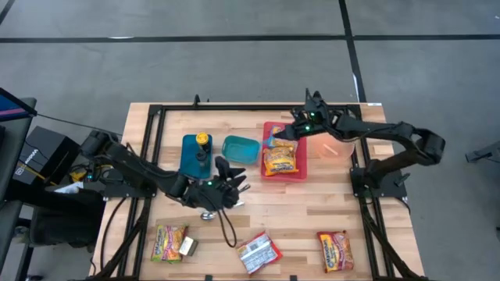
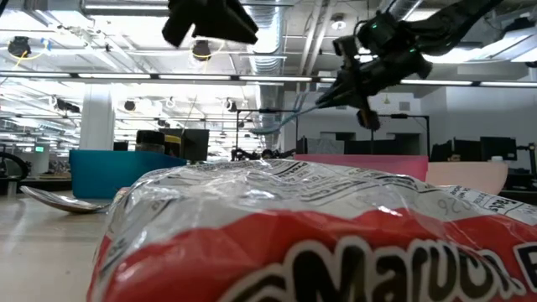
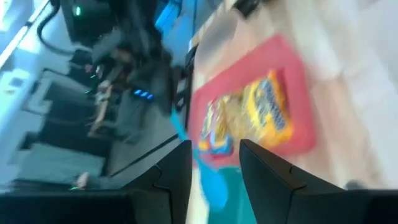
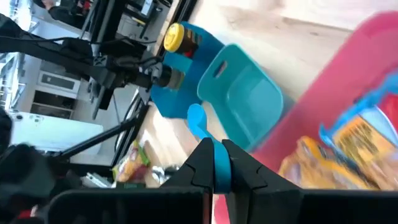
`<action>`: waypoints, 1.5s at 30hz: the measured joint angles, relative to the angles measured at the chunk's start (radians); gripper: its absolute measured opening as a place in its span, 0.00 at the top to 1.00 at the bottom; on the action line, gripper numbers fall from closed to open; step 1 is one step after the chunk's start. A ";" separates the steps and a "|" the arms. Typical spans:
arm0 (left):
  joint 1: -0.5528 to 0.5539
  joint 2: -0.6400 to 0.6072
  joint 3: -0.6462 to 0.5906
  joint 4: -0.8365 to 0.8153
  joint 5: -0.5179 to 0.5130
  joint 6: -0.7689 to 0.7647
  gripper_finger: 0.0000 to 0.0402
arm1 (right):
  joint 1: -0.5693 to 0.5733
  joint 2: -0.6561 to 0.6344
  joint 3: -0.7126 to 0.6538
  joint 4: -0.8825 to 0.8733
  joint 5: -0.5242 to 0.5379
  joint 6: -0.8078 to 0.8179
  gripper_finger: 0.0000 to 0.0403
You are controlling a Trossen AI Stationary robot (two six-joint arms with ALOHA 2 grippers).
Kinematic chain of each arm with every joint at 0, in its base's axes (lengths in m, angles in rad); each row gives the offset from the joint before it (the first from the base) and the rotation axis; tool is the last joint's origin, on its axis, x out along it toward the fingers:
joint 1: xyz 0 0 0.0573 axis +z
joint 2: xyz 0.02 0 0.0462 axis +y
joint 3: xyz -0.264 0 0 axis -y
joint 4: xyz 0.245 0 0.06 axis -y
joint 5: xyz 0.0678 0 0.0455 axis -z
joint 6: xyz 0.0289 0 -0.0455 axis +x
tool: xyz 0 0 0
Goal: Pick & Place Food Item
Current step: Put the blue baby spoon into the green bin
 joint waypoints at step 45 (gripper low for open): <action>-0.002 -0.032 -0.001 -0.002 0.045 -0.062 0.68 | 0.139 0.415 0.275 0.004 0.275 0.143 0.96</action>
